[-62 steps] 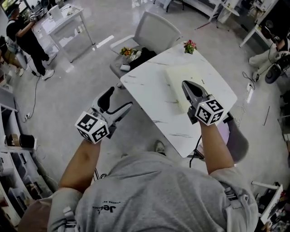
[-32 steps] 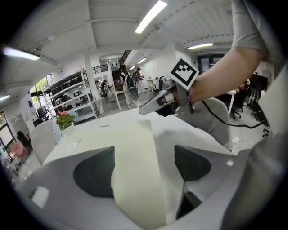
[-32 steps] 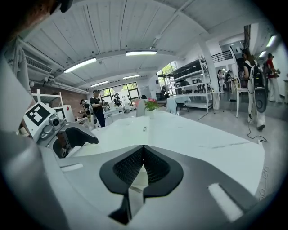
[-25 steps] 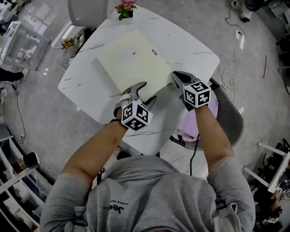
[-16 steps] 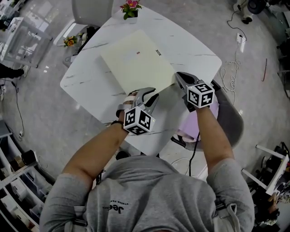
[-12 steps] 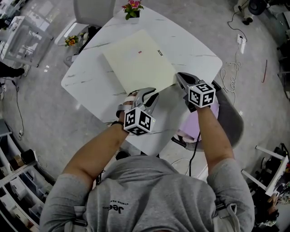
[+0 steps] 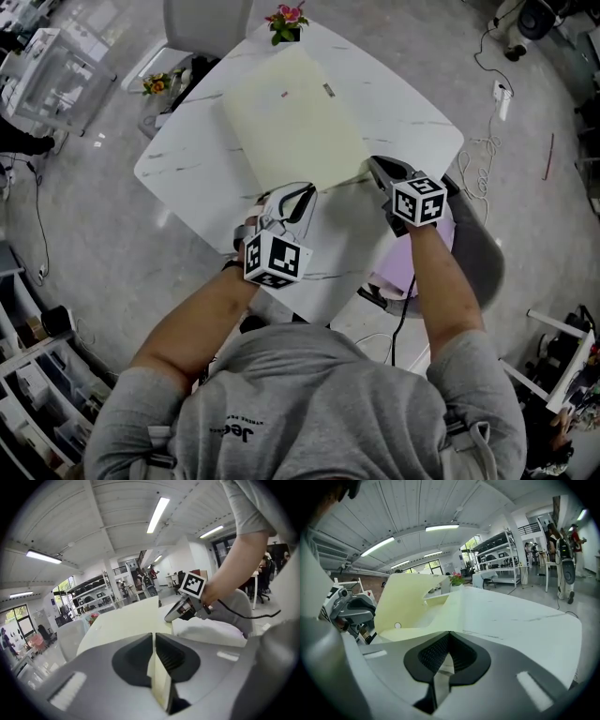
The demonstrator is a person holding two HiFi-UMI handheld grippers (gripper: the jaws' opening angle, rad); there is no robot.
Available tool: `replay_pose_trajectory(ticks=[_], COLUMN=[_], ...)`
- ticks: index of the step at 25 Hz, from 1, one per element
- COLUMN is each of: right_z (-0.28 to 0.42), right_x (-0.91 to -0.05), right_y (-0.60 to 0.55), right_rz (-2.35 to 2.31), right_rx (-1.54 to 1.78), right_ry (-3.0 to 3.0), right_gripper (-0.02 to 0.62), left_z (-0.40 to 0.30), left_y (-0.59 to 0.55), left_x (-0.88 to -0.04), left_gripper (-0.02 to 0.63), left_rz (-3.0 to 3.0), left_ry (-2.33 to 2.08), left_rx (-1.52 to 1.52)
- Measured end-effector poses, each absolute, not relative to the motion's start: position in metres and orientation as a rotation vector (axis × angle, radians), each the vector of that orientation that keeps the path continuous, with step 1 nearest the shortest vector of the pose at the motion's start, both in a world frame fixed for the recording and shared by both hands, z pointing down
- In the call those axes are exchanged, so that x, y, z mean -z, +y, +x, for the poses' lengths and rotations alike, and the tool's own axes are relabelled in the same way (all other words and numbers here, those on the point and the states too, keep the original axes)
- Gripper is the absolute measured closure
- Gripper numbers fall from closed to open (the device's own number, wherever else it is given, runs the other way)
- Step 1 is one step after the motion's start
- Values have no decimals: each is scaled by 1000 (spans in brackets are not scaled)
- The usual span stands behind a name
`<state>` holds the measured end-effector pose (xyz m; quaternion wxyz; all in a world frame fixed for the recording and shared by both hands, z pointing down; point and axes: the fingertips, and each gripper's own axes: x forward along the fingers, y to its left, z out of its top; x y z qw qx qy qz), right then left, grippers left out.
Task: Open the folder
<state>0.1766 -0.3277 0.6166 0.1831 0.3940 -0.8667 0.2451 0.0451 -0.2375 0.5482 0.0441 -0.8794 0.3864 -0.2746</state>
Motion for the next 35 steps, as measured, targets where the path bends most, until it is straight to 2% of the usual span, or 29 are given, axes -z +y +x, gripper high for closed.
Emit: replay_pose_trajectory(ticks=[10, 18, 32, 35], right_z=[174, 173, 172, 172], right_x=[-617, -618, -618, -618], right_y=[-325, -327, -326, -325], right_rz=[1095, 1115, 1142, 1143], right_rx=[-624, -591, -589, -594], right_ry=[-2380, -2322, -2325, -2337], right_gripper=[592, 592, 592, 592], left_z=[-24, -149, -35, -8], left_y=[-205, -211, -216, -230], left_x=[-532, -586, -564, -566], left_gripper=[542, 551, 548, 524], left_rz=[-2696, -2699, -2760, -2738], left_ry=[1460, 2132, 1380, 1264], left_rx=[758, 687, 856, 912])
